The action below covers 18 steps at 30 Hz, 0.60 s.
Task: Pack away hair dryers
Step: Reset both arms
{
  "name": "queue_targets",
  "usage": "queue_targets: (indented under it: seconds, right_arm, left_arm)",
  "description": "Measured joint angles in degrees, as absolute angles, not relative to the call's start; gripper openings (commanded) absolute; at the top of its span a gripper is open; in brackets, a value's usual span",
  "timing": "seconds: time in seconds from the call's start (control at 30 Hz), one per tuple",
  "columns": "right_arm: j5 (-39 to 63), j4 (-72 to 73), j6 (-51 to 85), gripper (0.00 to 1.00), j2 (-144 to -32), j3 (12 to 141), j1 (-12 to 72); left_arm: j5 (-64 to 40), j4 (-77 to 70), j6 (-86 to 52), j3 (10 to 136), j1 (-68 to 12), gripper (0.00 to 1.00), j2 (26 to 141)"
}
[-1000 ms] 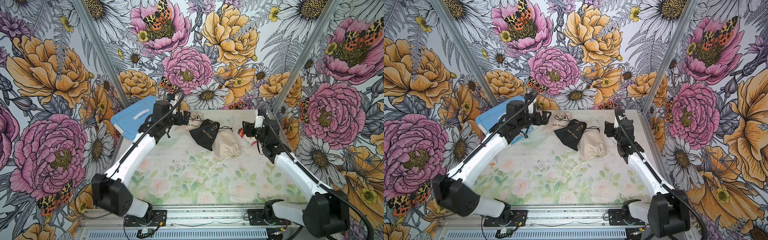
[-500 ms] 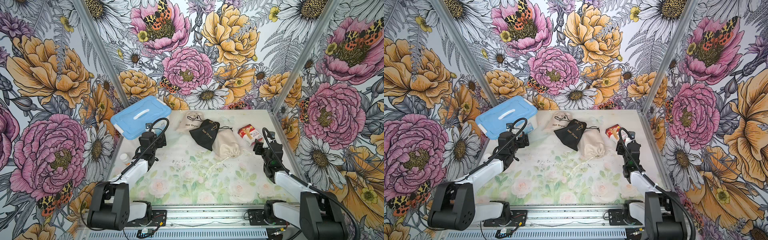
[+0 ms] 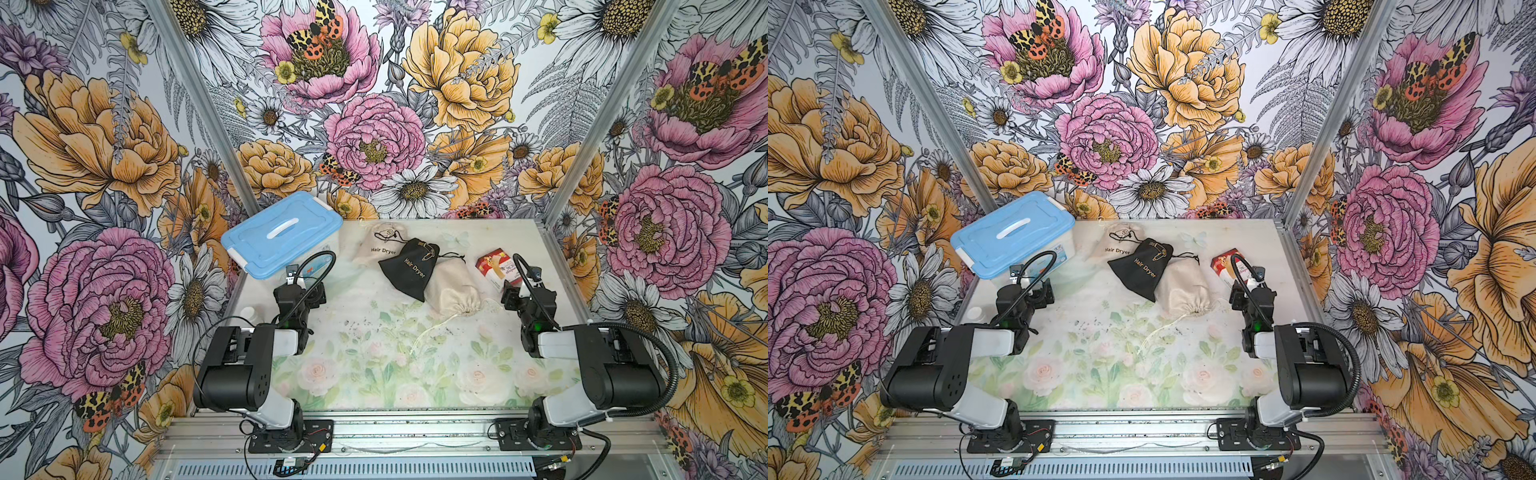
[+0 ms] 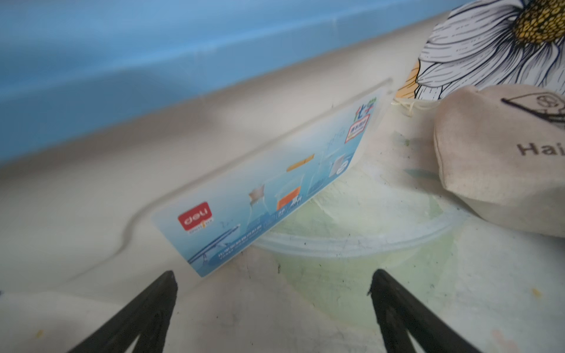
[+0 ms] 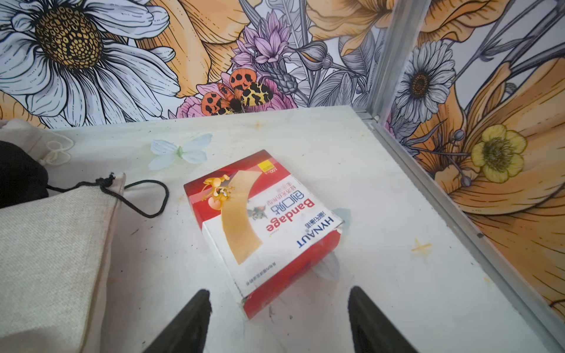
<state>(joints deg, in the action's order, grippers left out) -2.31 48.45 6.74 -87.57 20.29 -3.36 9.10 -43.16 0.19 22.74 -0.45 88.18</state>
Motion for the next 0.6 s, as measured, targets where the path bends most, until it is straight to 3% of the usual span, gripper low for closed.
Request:
queue_targets:
  seconds: [0.07, 0.1, 0.13, 0.6]
  right_arm:
    - [-2.5, 48.6, 6.7, 0.75, -87.8, 20.5, -3.3]
    - [-2.8, 48.8, 6.7, 0.90, -87.8, 20.5, -3.3]
    - [-2.9, 48.8, 6.6, 0.99, -87.8, 20.6, -3.2]
    - [-2.9, 50.0, 3.9, 1.00, -87.8, 20.7, -0.7]
  left_arm:
    - [8.9, -44.5, 0.2, 22.4, -0.4, 0.99, 88.8]
    - [8.9, -45.3, 0.1, 22.4, -0.3, 0.99, 88.8]
    - [8.8, -46.3, 0.2, 22.4, -0.2, 0.99, 88.8]
    - [8.7, -50.1, 0.2, 22.4, -0.2, 0.99, 88.7]
